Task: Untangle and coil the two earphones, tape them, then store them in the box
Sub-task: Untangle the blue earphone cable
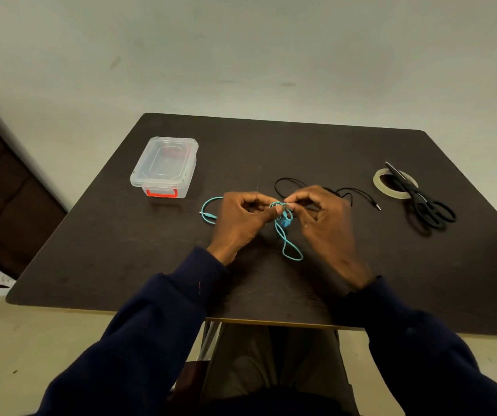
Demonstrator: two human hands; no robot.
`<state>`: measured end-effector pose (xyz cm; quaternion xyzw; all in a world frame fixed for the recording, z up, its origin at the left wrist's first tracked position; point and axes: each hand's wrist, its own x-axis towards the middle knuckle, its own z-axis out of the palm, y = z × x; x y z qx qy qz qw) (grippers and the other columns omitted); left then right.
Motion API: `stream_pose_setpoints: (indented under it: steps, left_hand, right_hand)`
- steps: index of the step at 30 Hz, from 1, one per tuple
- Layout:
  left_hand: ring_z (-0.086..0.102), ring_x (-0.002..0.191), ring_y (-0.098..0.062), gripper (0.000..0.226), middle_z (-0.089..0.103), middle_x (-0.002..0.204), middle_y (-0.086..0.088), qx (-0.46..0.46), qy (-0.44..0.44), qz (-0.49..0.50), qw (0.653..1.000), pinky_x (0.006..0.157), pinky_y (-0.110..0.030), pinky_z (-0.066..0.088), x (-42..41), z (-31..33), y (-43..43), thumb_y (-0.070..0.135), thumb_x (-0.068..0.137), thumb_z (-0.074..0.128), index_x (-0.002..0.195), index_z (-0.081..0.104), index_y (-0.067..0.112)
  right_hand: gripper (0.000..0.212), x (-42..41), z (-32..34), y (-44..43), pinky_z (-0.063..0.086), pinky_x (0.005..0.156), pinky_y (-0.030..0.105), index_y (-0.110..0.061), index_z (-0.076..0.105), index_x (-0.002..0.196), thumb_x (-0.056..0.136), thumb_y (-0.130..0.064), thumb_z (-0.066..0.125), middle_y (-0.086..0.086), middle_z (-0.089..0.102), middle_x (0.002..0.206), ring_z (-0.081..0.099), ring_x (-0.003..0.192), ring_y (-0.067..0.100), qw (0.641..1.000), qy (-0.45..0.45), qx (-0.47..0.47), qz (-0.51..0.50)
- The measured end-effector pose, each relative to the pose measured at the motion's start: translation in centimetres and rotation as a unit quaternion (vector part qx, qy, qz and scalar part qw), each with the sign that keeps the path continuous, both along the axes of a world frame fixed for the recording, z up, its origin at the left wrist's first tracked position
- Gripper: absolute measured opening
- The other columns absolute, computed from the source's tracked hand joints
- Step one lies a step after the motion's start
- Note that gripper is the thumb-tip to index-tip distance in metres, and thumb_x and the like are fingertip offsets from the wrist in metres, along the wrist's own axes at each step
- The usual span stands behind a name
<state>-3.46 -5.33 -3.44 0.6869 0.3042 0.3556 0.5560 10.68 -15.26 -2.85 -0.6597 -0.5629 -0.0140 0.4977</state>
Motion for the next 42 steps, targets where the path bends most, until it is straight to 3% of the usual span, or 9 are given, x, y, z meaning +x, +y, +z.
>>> stream_pose_setpoints:
  steps: [6, 15, 18, 23, 26, 31, 34, 38, 42]
  left_hand:
    - [0.075, 0.084, -0.027, 0.008, 0.078, 0.081, -0.004, -0.020, 0.030, 0.014, 0.999, 0.080, -0.045, 0.062, -0.4, 0.4, 0.7, 0.010, 0.083, 0.081, 0.090, 0.081, 0.009]
    - [0.074, 0.072, -0.008, 0.008, 0.078, 0.079, 0.002, 0.080, 0.064, 0.029, 0.994, 0.070, -0.026, 0.061, 0.1, 0.9, 0.2, 0.013, 0.079, 0.084, 0.087, 0.082, 0.010]
    - [0.075, 0.074, -0.009, 0.006, 0.078, 0.079, 0.005, 0.077, 0.076, 0.055, 0.993, 0.074, -0.034, 0.063, -0.4, 0.9, 1.1, 0.011, 0.079, 0.083, 0.085, 0.082, 0.013]
    - [0.075, 0.074, -0.012, 0.005, 0.078, 0.076, 0.006, 0.062, 0.083, 0.064, 0.993, 0.076, -0.038, 0.062, -1.1, 1.5, 2.0, 0.010, 0.077, 0.083, 0.081, 0.082, 0.012]
    - [0.074, 0.072, -0.010, 0.004, 0.078, 0.075, 0.006, 0.075, 0.082, 0.059, 0.992, 0.075, -0.037, 0.063, -0.7, 1.6, 1.6, 0.010, 0.076, 0.083, 0.079, 0.082, 0.012]
    - [0.075, 0.073, -0.012, 0.005, 0.077, 0.074, 0.004, 0.067, 0.074, 0.052, 0.994, 0.073, -0.033, 0.062, -0.3, 1.6, 1.2, 0.010, 0.075, 0.084, 0.079, 0.082, 0.012]
    - [0.074, 0.070, -0.009, 0.006, 0.077, 0.072, 0.005, 0.064, 0.076, 0.085, 0.991, 0.070, -0.028, 0.062, -0.8, 1.6, 1.5, 0.008, 0.075, 0.083, 0.077, 0.082, 0.013]
    - [0.074, 0.071, -0.008, 0.005, 0.077, 0.074, 0.005, 0.042, 0.087, 0.105, 0.990, 0.074, -0.032, 0.063, -2.1, 1.2, 2.6, 0.010, 0.077, 0.083, 0.079, 0.081, 0.013]
    - [0.074, 0.072, -0.008, 0.004, 0.077, 0.075, 0.005, 0.064, 0.084, 0.083, 0.991, 0.074, -0.031, 0.063, -1.9, 1.5, 2.0, 0.009, 0.076, 0.083, 0.078, 0.081, 0.012]
  right_hand:
    - [0.008, -0.5, -0.4, -0.2, 0.062, 0.075, 0.029, -0.001, 0.072, 0.096, 0.092, 0.004, 0.067, 0.007, 0.078, 0.090, 0.076, 0.086, 0.020, 0.950, 0.311, 0.001, 0.009]
    - [0.012, 0.8, 1.5, 0.4, 0.057, 0.074, 0.037, -0.015, 0.078, 0.094, 0.088, -0.024, 0.072, 0.002, 0.072, 0.090, 0.063, 0.081, 0.014, 0.976, -0.184, -0.112, -0.007]
    - [0.007, 1.0, 1.0, 0.3, 0.049, 0.075, 0.029, -0.014, 0.073, 0.094, 0.092, -0.014, 0.067, 0.002, 0.069, 0.093, 0.060, 0.086, 0.016, 0.982, -0.168, -0.068, -0.052]
    - [0.017, 1.4, 0.0, -0.3, 0.059, 0.074, 0.028, -0.017, 0.075, 0.104, 0.093, -0.006, 0.068, -0.004, 0.072, 0.102, 0.068, 0.090, 0.013, 0.992, 0.103, -0.054, -0.052]
    - [0.031, 0.5, 0.8, -0.1, 0.050, 0.076, 0.016, -0.017, 0.071, 0.116, 0.086, -0.018, 0.079, -0.006, 0.067, 0.103, 0.061, 0.092, 0.008, 0.995, -0.043, -0.080, -0.043]
    - [0.019, 0.2, 2.3, 1.1, 0.044, 0.075, 0.034, -0.018, 0.078, 0.104, 0.091, -0.030, 0.073, 0.003, 0.069, 0.092, 0.053, 0.093, 0.021, 0.950, -0.269, -0.147, -0.058]
    - [0.010, 0.8, 2.2, 0.5, 0.041, 0.071, 0.026, -0.017, 0.080, 0.092, 0.090, -0.026, 0.074, -0.004, 0.068, 0.082, 0.055, 0.083, 0.014, 0.983, -0.154, -0.082, -0.055]
    - [0.014, 2.6, 2.4, -1.6, 0.047, 0.066, 0.018, -0.018, 0.080, 0.083, 0.085, -0.005, 0.076, -0.004, 0.077, 0.079, 0.065, 0.072, 0.001, 0.962, 0.262, 0.028, -0.076]
    - [0.028, 2.8, 1.6, -2.7, 0.052, 0.073, 0.018, -0.018, 0.075, 0.103, 0.084, 0.003, 0.070, 0.003, 0.076, 0.103, 0.066, 0.084, 0.004, 0.972, 0.203, -0.081, -0.088]
